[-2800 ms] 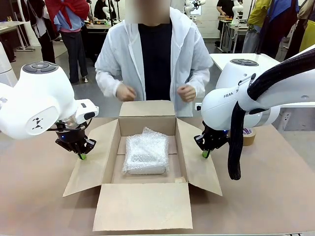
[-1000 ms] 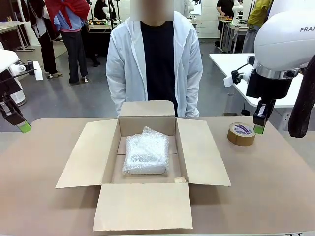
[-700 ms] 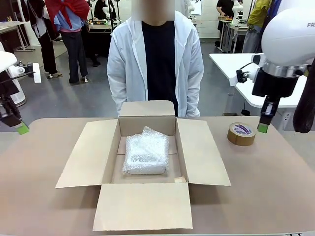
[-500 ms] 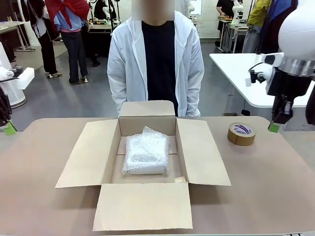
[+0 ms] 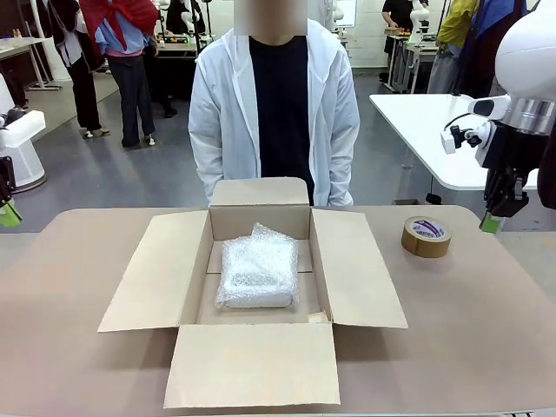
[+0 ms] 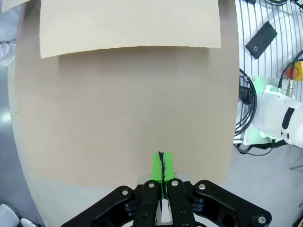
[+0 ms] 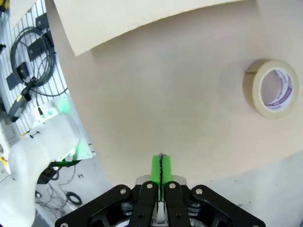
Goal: Wrap the clocks to prevent damage.
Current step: Once the human has placed the objects inside and stepped back, release both hands from the side flaps of the Package Box, then push the right (or left) flap of the Package Box to close it.
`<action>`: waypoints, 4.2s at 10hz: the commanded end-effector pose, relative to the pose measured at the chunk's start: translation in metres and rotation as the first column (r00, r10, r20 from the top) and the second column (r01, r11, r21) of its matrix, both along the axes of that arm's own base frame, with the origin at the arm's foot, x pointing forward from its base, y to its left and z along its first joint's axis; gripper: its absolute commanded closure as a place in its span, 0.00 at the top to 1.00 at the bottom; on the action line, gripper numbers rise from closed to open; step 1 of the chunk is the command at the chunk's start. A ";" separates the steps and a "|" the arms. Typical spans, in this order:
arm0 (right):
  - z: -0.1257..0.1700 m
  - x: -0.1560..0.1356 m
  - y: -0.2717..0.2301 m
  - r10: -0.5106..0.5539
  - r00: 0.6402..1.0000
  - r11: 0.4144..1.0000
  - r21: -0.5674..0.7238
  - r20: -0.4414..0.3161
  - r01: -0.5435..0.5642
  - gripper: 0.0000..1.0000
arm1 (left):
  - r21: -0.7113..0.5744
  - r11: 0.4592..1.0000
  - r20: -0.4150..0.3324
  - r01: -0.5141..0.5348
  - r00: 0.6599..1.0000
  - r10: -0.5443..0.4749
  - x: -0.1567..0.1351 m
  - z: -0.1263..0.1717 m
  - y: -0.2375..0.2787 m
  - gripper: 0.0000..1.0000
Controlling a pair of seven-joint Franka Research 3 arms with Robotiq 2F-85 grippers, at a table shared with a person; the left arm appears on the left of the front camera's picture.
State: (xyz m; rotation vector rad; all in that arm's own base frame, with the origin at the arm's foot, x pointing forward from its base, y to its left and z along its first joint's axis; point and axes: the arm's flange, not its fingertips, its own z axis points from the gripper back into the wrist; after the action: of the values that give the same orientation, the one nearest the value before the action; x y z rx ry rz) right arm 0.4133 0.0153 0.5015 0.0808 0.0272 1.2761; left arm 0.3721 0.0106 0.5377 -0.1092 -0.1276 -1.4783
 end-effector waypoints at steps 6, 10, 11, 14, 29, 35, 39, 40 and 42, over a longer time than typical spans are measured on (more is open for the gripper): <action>-0.008 0.011 -0.026 0.117 0.993 0.969 0.216 0.025 -0.119 0.01 | -0.197 0.970 0.014 0.138 0.990 -0.138 0.019 -0.011 0.018 0.01; -0.022 0.025 -0.093 0.195 0.978 0.791 0.577 0.078 -0.204 0.01 | -0.522 0.814 0.109 0.256 0.966 -0.234 0.040 -0.033 0.068 0.01; -0.030 0.030 -0.108 0.190 0.979 0.748 0.634 0.076 -0.194 0.01 | -0.572 0.784 0.121 0.240 0.970 -0.209 0.045 -0.041 0.076 0.01; -0.061 0.039 -0.143 0.180 0.981 0.626 0.761 0.070 -0.169 0.01 | -0.721 0.663 0.081 0.200 0.975 -0.206 0.058 -0.064 0.096 0.01; -0.086 0.040 -0.153 0.142 0.985 0.533 0.831 0.097 -0.159 0.01 | -0.718 0.687 0.037 0.112 0.992 -0.122 0.056 -0.089 0.101 0.01; -0.086 0.040 -0.153 0.142 0.985 0.533 0.831 0.097 -0.159 0.01 | -0.718 0.687 0.037 0.112 0.992 -0.122 0.056 -0.089 0.101 0.01; -0.086 0.040 -0.153 0.142 0.985 0.533 0.831 0.097 -0.159 0.01 | -0.718 0.687 0.037 0.112 0.992 -0.122 0.056 -0.089 0.101 0.01; -0.086 0.040 -0.153 0.142 0.985 0.533 0.831 0.097 -0.159 0.01 | -0.718 0.687 0.037 0.112 0.992 -0.122 0.056 -0.089 0.101 0.01; -0.086 0.040 -0.153 0.142 0.985 0.533 0.831 0.097 -0.159 0.01 | -0.718 0.687 0.037 0.112 0.992 -0.122 0.056 -0.089 0.101 0.01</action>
State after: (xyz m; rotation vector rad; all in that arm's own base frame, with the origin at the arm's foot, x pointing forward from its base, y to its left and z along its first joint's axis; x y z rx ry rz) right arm 0.4544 -0.1373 0.4154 0.9222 -0.6254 1.3577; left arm 0.4289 0.1120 0.4474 -0.7787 -0.6964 -1.4835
